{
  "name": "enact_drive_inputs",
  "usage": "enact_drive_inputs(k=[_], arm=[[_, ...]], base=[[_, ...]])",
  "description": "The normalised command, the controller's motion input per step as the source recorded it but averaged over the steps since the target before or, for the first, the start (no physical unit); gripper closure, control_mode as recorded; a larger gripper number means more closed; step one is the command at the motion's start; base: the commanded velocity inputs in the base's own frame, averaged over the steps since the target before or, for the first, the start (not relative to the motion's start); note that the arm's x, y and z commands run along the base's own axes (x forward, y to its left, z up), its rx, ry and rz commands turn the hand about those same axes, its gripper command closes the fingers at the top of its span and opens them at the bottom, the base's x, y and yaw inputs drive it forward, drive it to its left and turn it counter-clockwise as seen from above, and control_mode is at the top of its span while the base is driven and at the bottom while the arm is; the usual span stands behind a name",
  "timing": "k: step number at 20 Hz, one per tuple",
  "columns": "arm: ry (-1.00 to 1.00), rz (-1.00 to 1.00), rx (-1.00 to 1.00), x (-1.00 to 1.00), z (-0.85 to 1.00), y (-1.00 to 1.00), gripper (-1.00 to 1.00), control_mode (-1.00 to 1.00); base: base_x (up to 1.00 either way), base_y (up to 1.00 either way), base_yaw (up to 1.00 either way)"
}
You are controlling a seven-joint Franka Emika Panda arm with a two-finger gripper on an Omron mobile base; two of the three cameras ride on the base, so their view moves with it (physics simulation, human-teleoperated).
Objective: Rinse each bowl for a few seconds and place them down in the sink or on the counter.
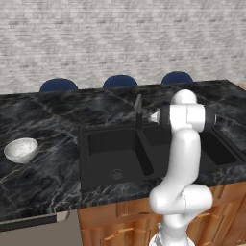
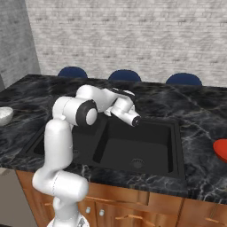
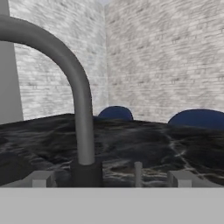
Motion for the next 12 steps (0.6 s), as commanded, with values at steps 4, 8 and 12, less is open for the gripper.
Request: enact_drive_inputs(k=[4, 8, 12], arm=[[0.00, 0.00, 0.00, 0.30, -0.14, 0.00, -1.00, -1.00], [0.00, 0.00, 0.00, 0.27, -0.25, 0.00, -1.00, -1.00], [0.00, 0.00, 0.00, 0.28, -0.25, 0.00, -1.00, -1.00]], base=[[0.00, 0.00, 0.00], [0.00, 0.00, 0.00], [0.00, 0.00, 0.00]])
